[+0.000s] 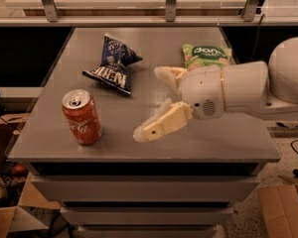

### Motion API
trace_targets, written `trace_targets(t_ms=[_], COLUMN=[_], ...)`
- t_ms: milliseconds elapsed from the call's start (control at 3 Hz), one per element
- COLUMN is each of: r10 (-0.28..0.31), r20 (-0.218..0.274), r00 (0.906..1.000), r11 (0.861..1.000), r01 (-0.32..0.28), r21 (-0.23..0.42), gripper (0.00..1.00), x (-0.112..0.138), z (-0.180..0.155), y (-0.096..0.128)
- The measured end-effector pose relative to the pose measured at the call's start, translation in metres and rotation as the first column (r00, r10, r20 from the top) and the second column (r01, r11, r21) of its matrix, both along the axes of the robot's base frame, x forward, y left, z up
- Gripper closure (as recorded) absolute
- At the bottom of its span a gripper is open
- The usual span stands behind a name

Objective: Pick coke can

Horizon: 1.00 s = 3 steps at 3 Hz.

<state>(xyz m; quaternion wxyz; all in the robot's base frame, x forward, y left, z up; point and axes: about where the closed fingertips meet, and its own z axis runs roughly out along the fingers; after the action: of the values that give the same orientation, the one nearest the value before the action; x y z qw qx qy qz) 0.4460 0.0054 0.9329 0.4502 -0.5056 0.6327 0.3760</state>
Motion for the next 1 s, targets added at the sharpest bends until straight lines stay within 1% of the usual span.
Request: trace_targets(t_ms=[333,667,1000], r10=[0.030,0.054,0.082], r20=[-0.013,-0.010,0.008], r00=[0.9995,0.9985,0.9966], r11=[0.997,0.990,0.980], r01=[-0.029,-0.052,-0.082], r21=[0.071,0.133,0.180], gripper=[0.00,0.00,0.00], x=[0.002,0.005,0.007], z=[-0.025,-0.037,-0.037], y=[0.025,0.050,0.075])
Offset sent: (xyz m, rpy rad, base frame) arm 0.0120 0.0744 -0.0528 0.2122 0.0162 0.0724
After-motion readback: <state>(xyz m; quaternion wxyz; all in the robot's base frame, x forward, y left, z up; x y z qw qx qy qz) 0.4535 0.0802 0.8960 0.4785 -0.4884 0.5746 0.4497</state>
